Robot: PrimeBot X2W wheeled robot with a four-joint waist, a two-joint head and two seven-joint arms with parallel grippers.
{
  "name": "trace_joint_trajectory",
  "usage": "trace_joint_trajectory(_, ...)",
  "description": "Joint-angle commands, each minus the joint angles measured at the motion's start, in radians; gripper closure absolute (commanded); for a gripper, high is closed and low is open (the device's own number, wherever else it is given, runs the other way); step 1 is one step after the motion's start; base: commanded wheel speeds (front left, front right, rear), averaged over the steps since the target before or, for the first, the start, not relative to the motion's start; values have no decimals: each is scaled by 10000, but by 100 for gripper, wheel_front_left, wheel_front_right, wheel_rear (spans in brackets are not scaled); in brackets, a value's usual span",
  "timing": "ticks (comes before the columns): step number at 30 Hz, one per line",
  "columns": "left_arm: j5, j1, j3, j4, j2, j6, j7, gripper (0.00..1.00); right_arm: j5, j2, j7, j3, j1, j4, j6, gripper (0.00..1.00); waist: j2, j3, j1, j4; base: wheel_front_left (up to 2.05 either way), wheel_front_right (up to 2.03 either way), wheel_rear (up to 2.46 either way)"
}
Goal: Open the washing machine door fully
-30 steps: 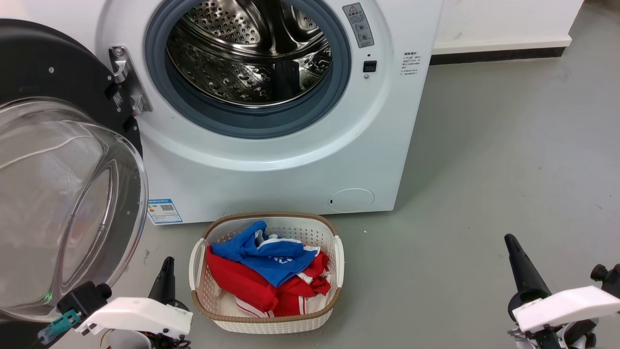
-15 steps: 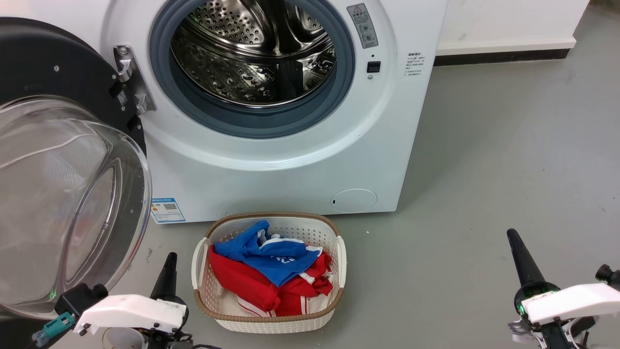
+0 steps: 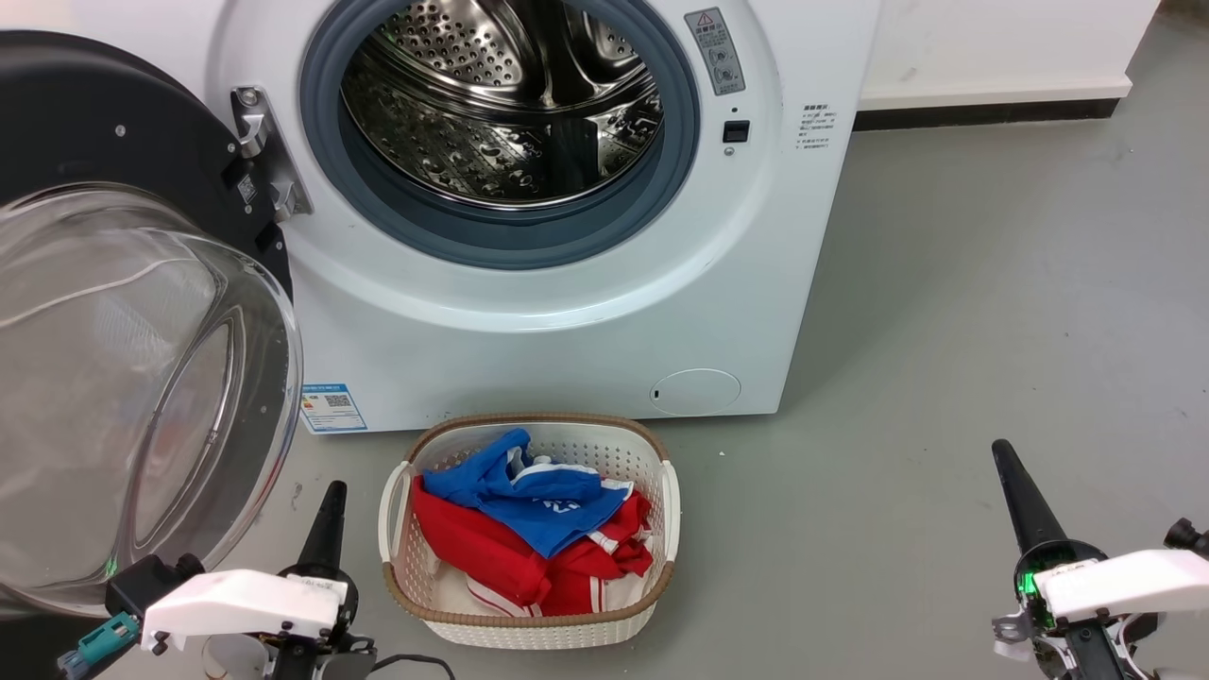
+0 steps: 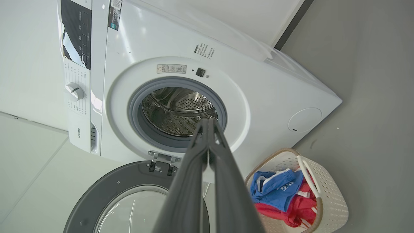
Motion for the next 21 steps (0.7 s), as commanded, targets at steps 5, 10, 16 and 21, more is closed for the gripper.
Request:
trace_joint_trajectory(5, -543, -274, 219, -9, -98, -229, 153, 100, 643, 52, 94, -80, -279, 35, 1, 100, 0, -5, 0, 34, 0, 0, 0)
trace_joint_trajectory(10, -1070, -325, 392, 31, -225, -407, 315, 100, 1253, 90, 139, -135, -346, 122, 1, 100, 0, -11, 0, 76, 0, 0, 0)
trace_joint_trajectory(16, -1496, -344, 528, 67, -327, -543, 425, 100, 1756, 126, 204, -183, -392, 197, 1, 100, 0, -16, 0, 112, 0, 0, 0)
trace_joint_trajectory(21, -1832, -380, 642, 95, -400, -668, 525, 100, 2152, 150, 238, -219, -428, 254, 1, 100, 0, -21, 0, 141, 0, 0, 0)
